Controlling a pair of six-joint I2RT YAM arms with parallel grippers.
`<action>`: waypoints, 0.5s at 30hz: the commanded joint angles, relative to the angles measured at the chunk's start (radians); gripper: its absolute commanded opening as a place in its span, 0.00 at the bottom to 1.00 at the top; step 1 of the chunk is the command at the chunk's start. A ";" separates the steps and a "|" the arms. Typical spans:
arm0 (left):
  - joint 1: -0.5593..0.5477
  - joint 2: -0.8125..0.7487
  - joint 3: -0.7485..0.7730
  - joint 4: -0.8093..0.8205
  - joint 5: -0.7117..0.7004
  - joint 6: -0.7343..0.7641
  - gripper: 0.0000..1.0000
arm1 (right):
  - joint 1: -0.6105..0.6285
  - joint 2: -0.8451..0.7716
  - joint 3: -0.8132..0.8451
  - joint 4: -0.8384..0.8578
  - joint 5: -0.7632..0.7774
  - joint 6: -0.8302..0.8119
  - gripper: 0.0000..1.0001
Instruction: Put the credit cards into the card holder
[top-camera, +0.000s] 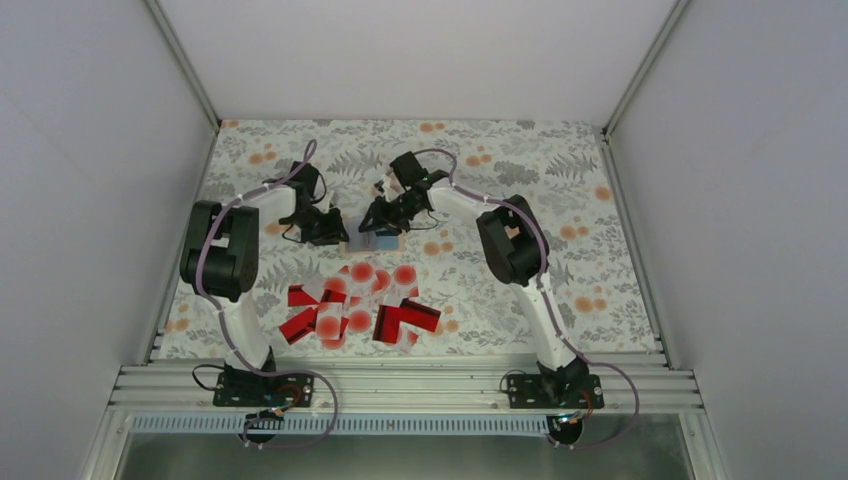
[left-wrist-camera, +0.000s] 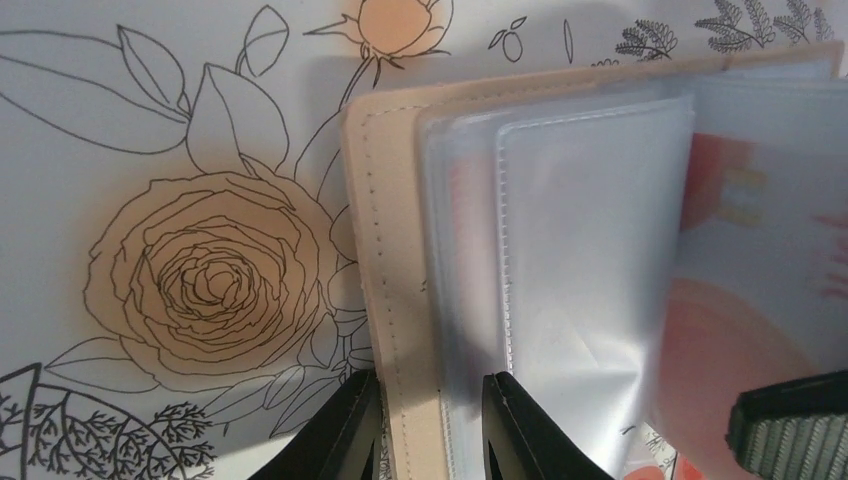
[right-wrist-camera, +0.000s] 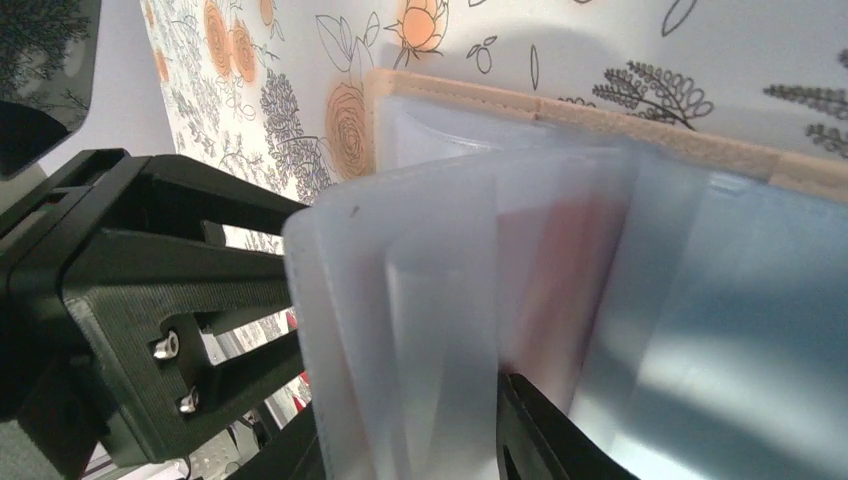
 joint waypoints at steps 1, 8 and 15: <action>0.007 -0.022 -0.019 0.004 0.048 -0.006 0.27 | 0.026 0.043 0.063 -0.014 -0.028 0.000 0.35; 0.009 -0.023 -0.033 0.001 0.039 -0.001 0.27 | 0.032 0.051 0.095 -0.035 -0.030 0.002 0.47; 0.029 -0.066 -0.058 0.000 -0.011 -0.032 0.27 | 0.034 0.057 0.077 -0.023 -0.033 0.003 0.51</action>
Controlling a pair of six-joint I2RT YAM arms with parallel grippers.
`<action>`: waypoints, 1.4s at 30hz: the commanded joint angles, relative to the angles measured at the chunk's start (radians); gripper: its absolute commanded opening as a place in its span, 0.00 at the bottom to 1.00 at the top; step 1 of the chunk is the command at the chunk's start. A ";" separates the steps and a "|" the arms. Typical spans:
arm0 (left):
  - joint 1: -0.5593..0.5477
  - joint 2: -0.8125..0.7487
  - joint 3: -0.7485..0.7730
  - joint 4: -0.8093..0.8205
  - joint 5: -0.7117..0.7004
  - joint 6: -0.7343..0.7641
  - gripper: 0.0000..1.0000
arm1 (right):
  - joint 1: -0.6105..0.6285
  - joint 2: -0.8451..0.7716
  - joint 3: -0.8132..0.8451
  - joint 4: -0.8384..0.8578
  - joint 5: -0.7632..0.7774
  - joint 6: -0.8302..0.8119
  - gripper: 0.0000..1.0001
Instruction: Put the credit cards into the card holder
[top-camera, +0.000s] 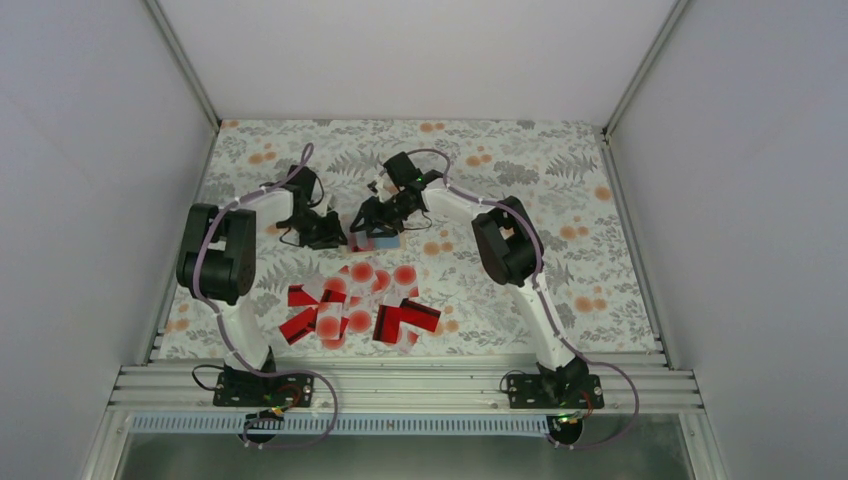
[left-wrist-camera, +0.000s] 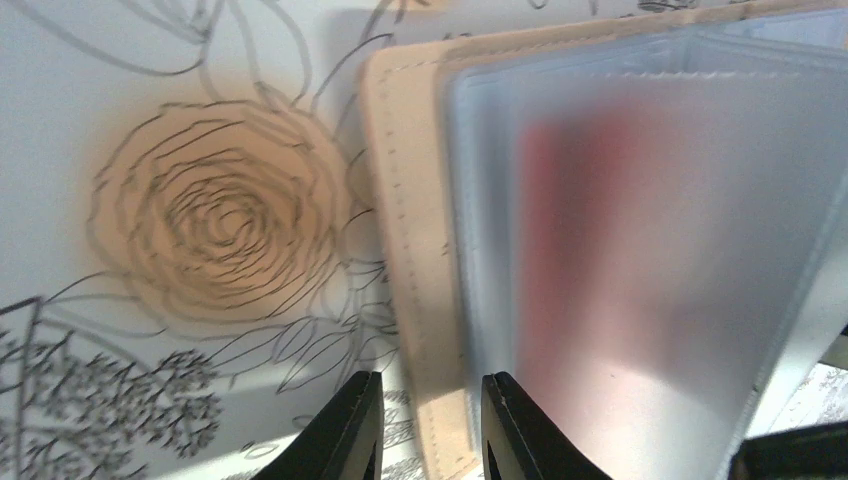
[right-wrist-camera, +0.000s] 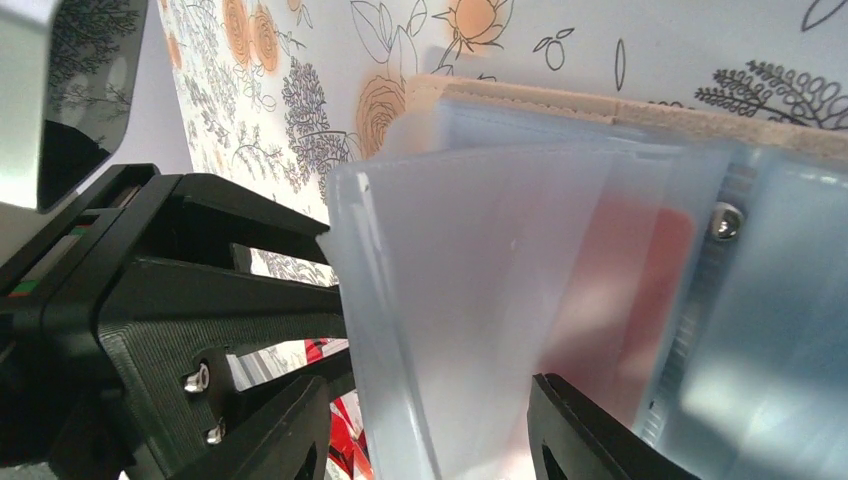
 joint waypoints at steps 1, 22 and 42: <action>0.021 -0.055 -0.023 -0.008 -0.040 -0.021 0.27 | 0.011 0.020 0.011 -0.007 -0.015 -0.001 0.51; 0.023 -0.141 -0.003 -0.026 -0.109 -0.016 0.27 | 0.012 -0.044 -0.056 0.126 -0.084 0.022 0.54; -0.055 0.009 0.120 -0.010 -0.052 -0.021 0.27 | -0.031 -0.141 -0.164 0.167 -0.057 0.022 0.53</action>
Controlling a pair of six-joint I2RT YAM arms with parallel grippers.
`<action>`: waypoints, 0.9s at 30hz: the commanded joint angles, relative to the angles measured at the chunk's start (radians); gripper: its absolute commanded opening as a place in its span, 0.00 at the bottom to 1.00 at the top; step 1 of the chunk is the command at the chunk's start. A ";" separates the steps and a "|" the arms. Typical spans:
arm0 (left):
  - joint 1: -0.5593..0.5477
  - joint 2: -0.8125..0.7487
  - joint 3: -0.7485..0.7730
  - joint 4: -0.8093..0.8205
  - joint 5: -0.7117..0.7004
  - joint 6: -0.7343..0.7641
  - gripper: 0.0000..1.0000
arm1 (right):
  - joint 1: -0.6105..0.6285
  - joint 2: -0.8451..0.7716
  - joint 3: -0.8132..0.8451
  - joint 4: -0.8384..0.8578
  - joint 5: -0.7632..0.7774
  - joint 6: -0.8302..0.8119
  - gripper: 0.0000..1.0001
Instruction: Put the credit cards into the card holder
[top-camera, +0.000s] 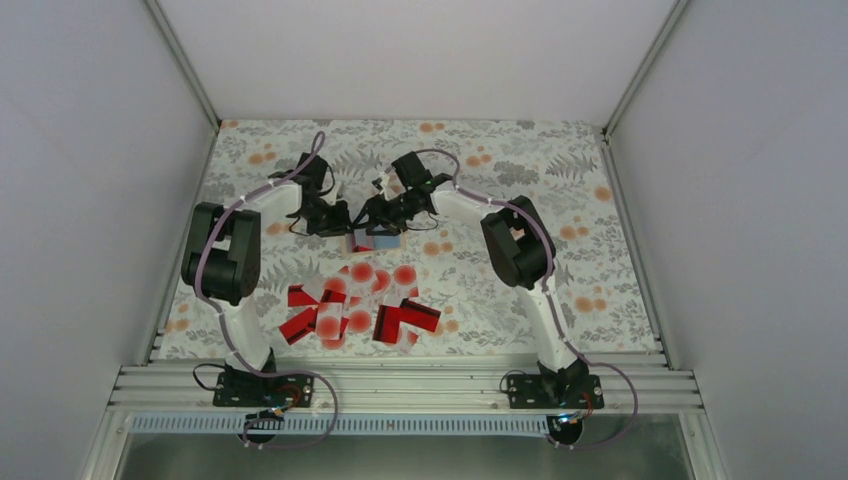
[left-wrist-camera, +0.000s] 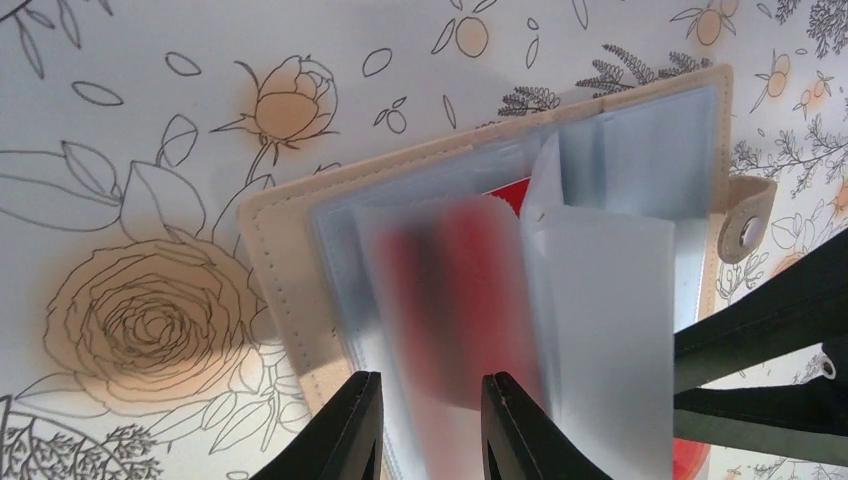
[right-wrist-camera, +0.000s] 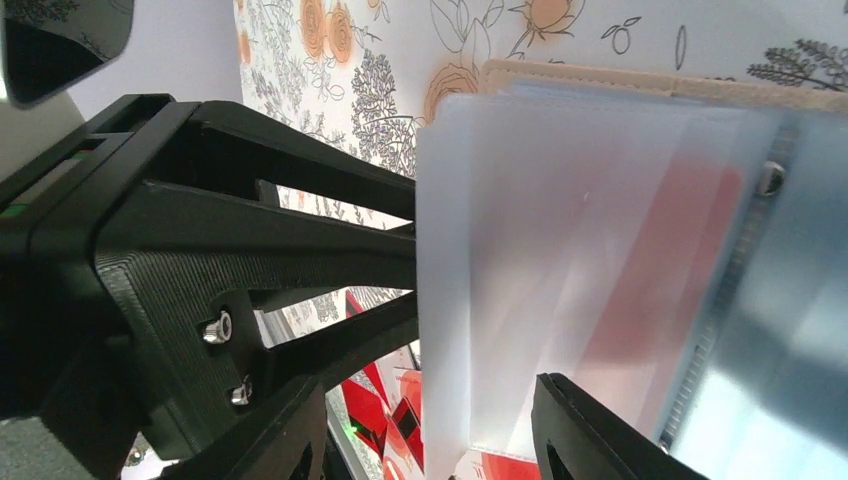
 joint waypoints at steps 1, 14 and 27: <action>-0.004 0.013 0.032 0.009 0.023 -0.011 0.27 | -0.011 -0.051 -0.026 0.022 0.005 -0.001 0.53; -0.046 0.071 0.125 0.002 0.103 -0.012 0.27 | -0.030 -0.086 -0.058 0.041 0.015 0.005 0.52; -0.013 -0.045 0.026 -0.017 -0.071 -0.073 0.27 | -0.008 -0.036 -0.023 0.068 -0.032 0.017 0.53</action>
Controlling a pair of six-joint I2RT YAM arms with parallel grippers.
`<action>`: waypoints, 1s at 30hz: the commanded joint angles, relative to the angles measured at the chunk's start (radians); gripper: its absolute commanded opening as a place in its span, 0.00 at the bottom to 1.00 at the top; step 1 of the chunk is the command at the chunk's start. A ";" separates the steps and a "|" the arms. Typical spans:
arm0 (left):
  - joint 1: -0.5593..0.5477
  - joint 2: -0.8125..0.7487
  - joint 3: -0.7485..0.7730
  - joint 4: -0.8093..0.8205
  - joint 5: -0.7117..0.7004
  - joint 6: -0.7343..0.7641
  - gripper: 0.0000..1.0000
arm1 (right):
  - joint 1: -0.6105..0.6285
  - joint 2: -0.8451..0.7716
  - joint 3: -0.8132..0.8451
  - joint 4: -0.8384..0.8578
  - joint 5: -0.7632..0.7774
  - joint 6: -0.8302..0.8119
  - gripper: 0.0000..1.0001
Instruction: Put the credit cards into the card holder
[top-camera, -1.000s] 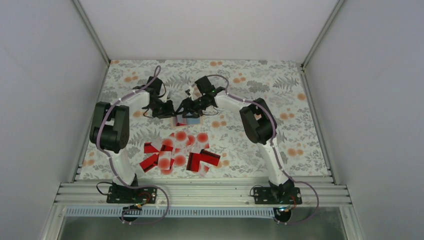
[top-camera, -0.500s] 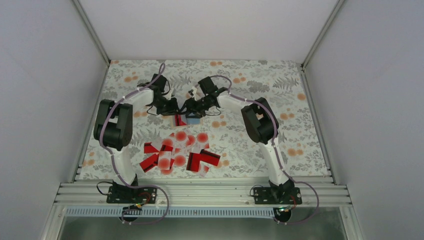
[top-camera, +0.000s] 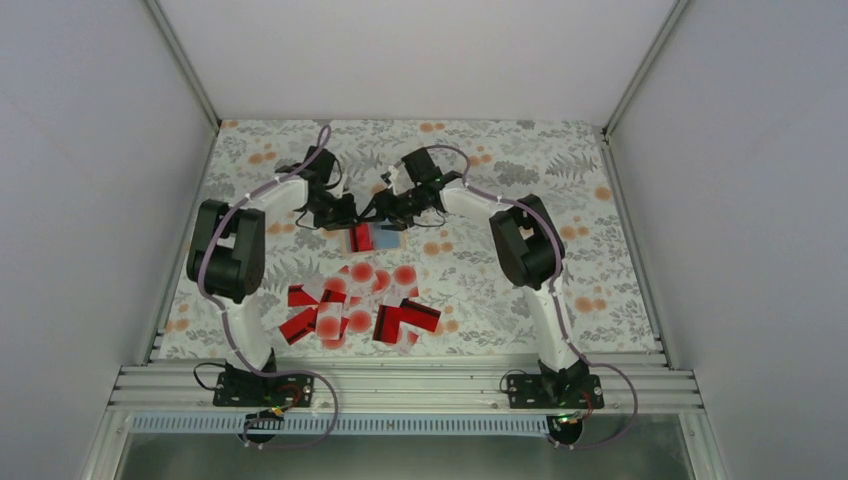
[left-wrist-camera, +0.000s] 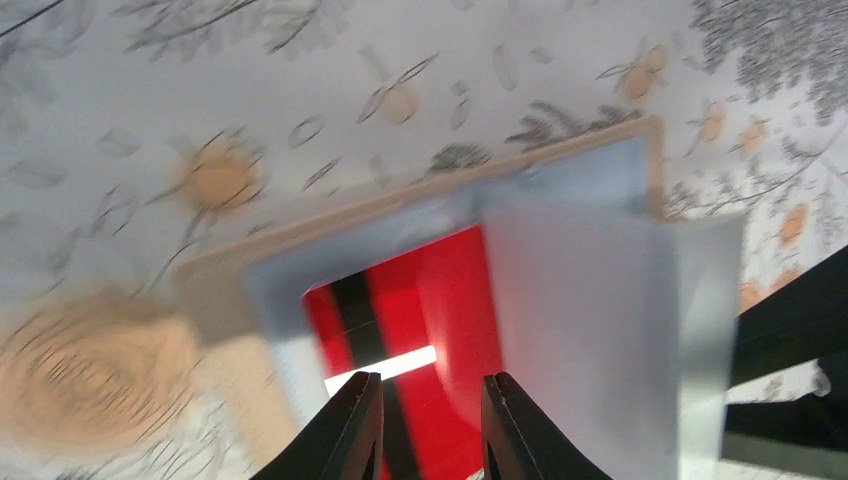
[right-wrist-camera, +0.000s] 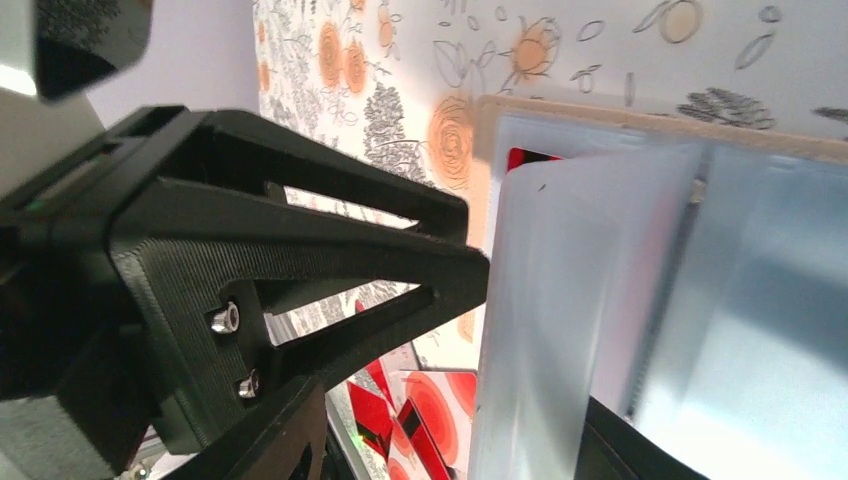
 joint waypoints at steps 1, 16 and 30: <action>0.039 -0.112 -0.093 -0.007 -0.087 -0.032 0.27 | 0.033 0.031 0.057 0.020 -0.045 0.007 0.53; 0.184 -0.327 -0.237 -0.015 -0.168 -0.011 0.28 | 0.089 0.146 0.204 0.003 -0.119 0.001 0.53; 0.130 -0.465 -0.194 -0.037 -0.093 0.056 0.38 | -0.008 -0.184 0.053 -0.263 0.179 -0.212 0.53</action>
